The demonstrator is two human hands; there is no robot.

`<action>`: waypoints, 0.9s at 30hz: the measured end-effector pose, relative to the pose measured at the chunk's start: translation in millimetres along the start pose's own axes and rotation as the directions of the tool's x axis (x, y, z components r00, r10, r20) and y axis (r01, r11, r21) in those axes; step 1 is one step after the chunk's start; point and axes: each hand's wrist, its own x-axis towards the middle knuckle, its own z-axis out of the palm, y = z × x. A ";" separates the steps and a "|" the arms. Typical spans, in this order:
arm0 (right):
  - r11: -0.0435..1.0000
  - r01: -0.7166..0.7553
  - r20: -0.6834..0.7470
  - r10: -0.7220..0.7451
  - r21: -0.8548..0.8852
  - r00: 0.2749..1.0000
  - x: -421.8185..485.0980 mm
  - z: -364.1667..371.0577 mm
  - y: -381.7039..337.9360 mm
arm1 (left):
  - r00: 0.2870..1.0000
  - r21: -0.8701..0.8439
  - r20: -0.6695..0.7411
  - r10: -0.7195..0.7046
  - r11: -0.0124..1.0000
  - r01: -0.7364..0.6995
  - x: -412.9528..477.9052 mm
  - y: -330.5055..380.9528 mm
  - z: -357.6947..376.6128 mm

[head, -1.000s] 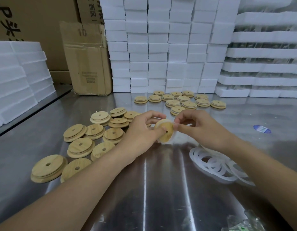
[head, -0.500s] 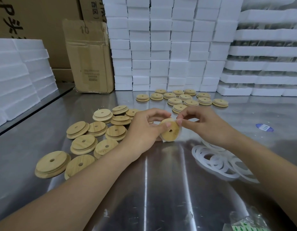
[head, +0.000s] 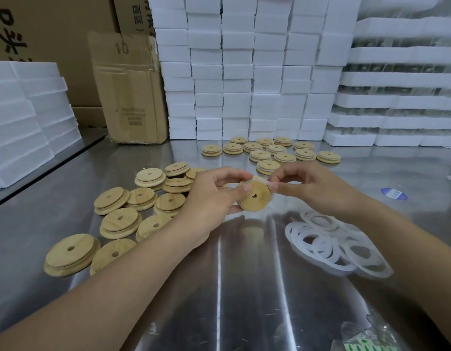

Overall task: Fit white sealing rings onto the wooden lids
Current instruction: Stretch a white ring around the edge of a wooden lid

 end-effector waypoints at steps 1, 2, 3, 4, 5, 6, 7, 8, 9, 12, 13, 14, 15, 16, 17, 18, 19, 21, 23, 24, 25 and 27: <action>1.000 -0.007 0.008 0.007 0.014 1.000 -0.1 1.1 0.2 | 1.000 -0.004 -0.004 -0.002 1.000 0.002 -0.8 -0.1 -0.1; 1.000 -0.012 0.015 0.012 0.023 1.000 -0.3 2.4 0.3 | 1.000 -0.012 -0.012 -0.002 1.000 0.002 -1.3 0.0 -0.8; 0.999 -0.016 0.019 0.015 0.031 1.000 -0.2 3.6 0.4 | 1.000 -0.025 -0.022 -0.004 1.000 0.003 -1.3 0.3 -1.6; 0.999 -0.022 0.019 0.021 0.037 1.000 -0.3 4.2 0.5 | 0.999 -0.043 -0.034 -0.007 0.999 0.005 -0.8 1.0 -2.5; 0.999 -0.029 0.018 0.028 0.041 0.999 0.0 4.4 0.6 | 0.999 -0.062 -0.045 -0.011 0.998 0.008 0.2 1.7 -3.1; 0.999 -0.035 0.015 0.034 0.041 0.999 -0.3 4.6 0.1 | 0.998 -0.079 -0.053 -0.015 0.997 0.011 0.9 2.3 -3.6; 0.999 -0.036 0.012 0.035 0.037 0.999 -0.6 5.2 -0.8 | 0.998 -0.092 -0.058 -0.020 0.996 0.015 1.3 2.7 -3.9; 0.999 -0.030 0.006 0.030 0.030 1.000 -1.3 6.2 -1.9 | 0.998 -0.097 -0.058 -0.025 0.995 0.019 1.3 2.9 -3.9; 0.999 -0.022 0.000 0.022 0.024 1.000 -1.7 7.4 -3.1 | 0.998 -0.088 -0.057 -0.025 0.996 0.020 1.1 3.0 -3.9; 0.999 0.008 -0.004 -0.008 0.033 1.000 -3.1 10.2 -6.6 | 0.999 0.033 -0.049 0.021 0.999 -0.019 1.5 3.2 -4.1; 0.999 0.017 0.000 -0.018 0.044 1.000 -2.9 11.2 -7.5 | 0.999 0.077 -0.033 0.040 0.996 -0.037 2.0 3.0 -4.1; 0.998 0.027 0.005 -0.027 0.052 1.000 -2.8 12.2 -8.4 | 0.998 0.112 -0.010 0.054 0.992 -0.053 2.0 2.8 -4.0; 0.998 0.033 0.010 -0.034 0.057 0.999 -2.4 13.6 -9.2 | 0.998 0.144 0.013 0.063 0.987 -0.064 2.0 2.4 -3.7; 0.998 0.037 0.017 -0.038 0.058 0.999 -2.3 14.3 -9.9 | 0.997 0.174 0.028 0.069 0.982 -0.072 1.6 2.0 -3.7; 0.998 0.038 0.025 -0.040 0.054 0.999 -2.1 14.5 -10.1 | 0.997 0.193 0.035 0.074 0.978 -0.079 1.6 1.6 -3.9; 0.998 0.036 0.033 -0.038 0.044 0.999 -2.0 13.7 -10.2 | 0.996 0.197 0.036 0.078 0.977 -0.084 1.9 1.6 -4.7; 0.999 0.027 0.041 -0.028 0.036 0.999 -1.8 12.2 -10.1 | 0.996 0.192 0.033 0.083 0.977 -0.088 2.4 1.8 -5.7; 0.999 -0.007 0.047 0.005 0.047 0.999 -1.8 7.1 -9.6 | 0.996 0.176 0.023 0.086 0.980 -0.088 3.6 2.0 -6.5; 0.997 -0.034 0.053 0.030 0.071 0.998 -2.6 3.6 -9.2 | 0.997 0.165 0.037 0.062 0.984 -0.067 3.1 1.2 -5.0; 0.996 -0.037 0.056 0.032 0.082 0.998 -3.1 3.5 -8.6 | 0.997 0.157 0.054 0.049 0.986 -0.057 2.3 0.5 -3.7; 0.995 -0.037 0.059 0.032 0.091 0.998 -2.9 4.5 -8.0 | 0.997 0.146 0.068 0.037 0.988 -0.046 1.4 -0.4 -2.7; 0.994 -0.047 0.055 0.042 0.103 0.998 -2.8 7.5 -8.1 | 0.997 0.103 0.073 0.007 0.995 -0.014 0.6 -1.0 -2.6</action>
